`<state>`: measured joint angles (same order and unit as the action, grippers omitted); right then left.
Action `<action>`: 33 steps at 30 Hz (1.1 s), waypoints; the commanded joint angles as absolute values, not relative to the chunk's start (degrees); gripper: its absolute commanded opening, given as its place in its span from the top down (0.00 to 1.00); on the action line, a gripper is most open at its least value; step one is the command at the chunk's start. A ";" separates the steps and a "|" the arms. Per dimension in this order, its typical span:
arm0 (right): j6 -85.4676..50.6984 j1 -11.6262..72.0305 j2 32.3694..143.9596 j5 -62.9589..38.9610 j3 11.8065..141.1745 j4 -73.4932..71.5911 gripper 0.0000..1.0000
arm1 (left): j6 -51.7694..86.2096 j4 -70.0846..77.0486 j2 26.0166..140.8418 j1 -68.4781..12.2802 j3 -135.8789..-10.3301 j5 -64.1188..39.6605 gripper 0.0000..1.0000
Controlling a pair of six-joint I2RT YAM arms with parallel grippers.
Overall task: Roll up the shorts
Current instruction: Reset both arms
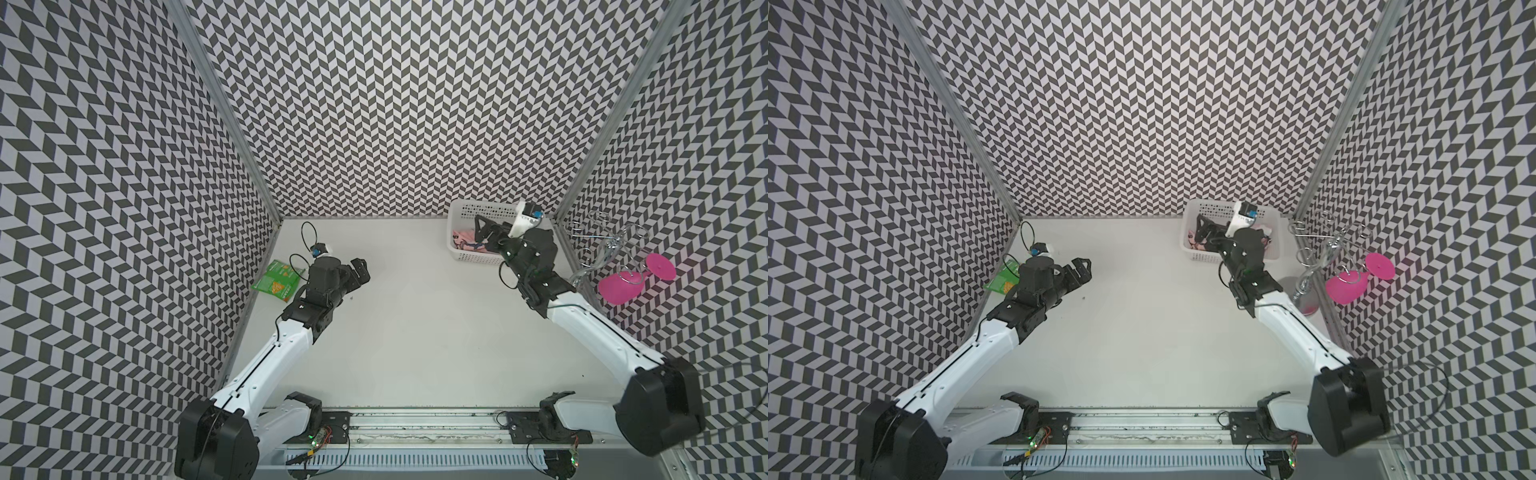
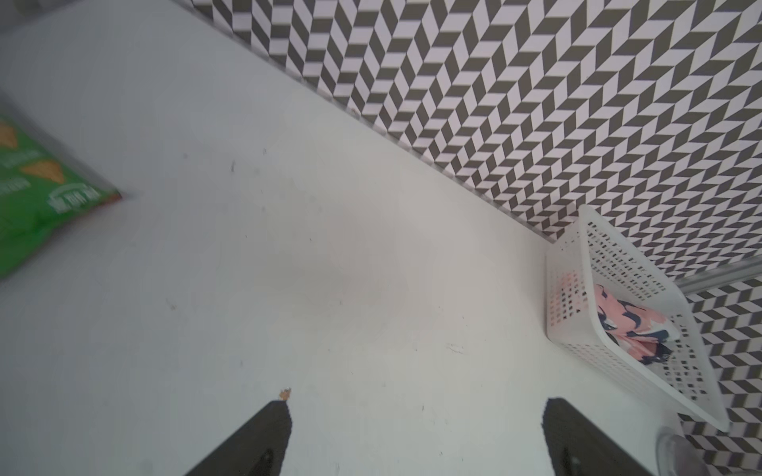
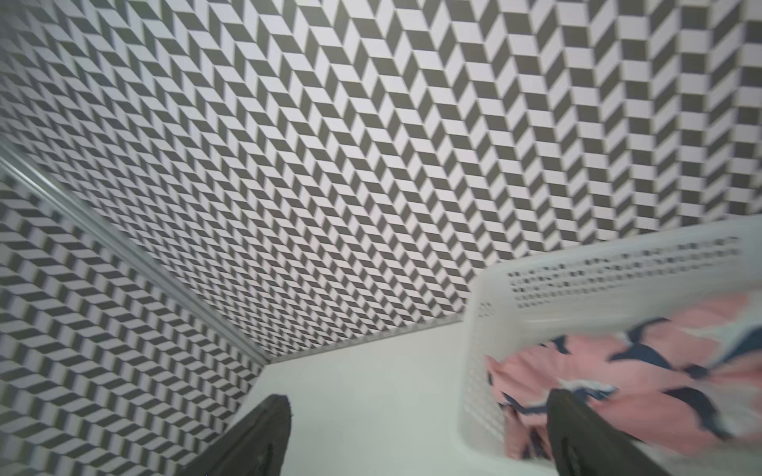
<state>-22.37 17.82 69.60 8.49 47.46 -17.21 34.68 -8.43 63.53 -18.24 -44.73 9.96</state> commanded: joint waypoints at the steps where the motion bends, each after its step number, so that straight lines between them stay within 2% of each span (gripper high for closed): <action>1: -7.48 17.39 63.61 24.61 33.60 -26.08 0.00 | 19.71 1.29 63.23 -17.33 -41.36 23.53 0.00; 3: -5.33 15.23 59.91 28.30 26.13 -31.55 0.01 | 15.03 8.52 62.98 -15.26 -37.30 28.37 0.00; 5: -4.55 11.62 57.82 25.98 20.59 -34.36 0.00 | 12.56 12.45 64.81 -12.31 -35.28 29.97 0.00; 7: -4.32 9.71 58.64 28.14 16.78 -37.35 0.00 | 13.17 15.77 67.91 -9.65 -33.49 32.72 0.02; 10: -4.54 7.74 62.53 26.86 13.90 -41.84 0.00 | 11.60 26.86 71.57 -7.85 -28.57 31.51 0.03; 14: -2.10 7.21 69.01 24.17 7.13 -61.25 0.00 | 8.89 44.34 75.96 -6.86 -23.19 27.39 0.05; 15: -2.08 7.16 69.54 23.47 7.85 -60.82 0.00 | 5.64 45.62 77.34 -7.13 -23.67 25.73 0.09; 20: 1.33 6.38 75.04 12.60 5.38 -74.49 0.00 | 2.29 62.72 83.17 -5.87 -16.60 21.78 0.11; 22: 1.23 5.20 82.58 11.18 2.15 -87.45 0.00 | 0.09 75.83 87.23 -5.30 -12.07 17.09 0.10; 24: 1.12 4.70 95.11 11.98 0.52 -107.90 0.00 | 0.18 74.86 89.60 -4.86 -13.50 15.49 0.11; 25: 1.37 5.15 92.03 12.14 1.71 -101.04 0.00 | 0.92 73.14 89.44 -4.12 -14.16 14.37 0.01; 27: -0.64 4.93 84.69 13.89 9.08 -76.29 0.00 | 1.61 71.10 88.88 -3.34 -14.71 13.10 0.00; 29: -0.56 5.31 90.02 17.10 13.97 -76.80 0.00 | 1.49 70.98 89.02 -3.32 -14.82 13.27 0.00; 31: 1.62 6.37 89.11 15.06 6.73 -87.35 0.00 | 1.50 71.17 88.93 -3.34 -14.69 13.26 0.00; 33: 4.23 8.45 90.70 16.65 7.32 -89.01 0.01 | 1.62 70.84 88.90 -3.34 -14.73 13.23 0.00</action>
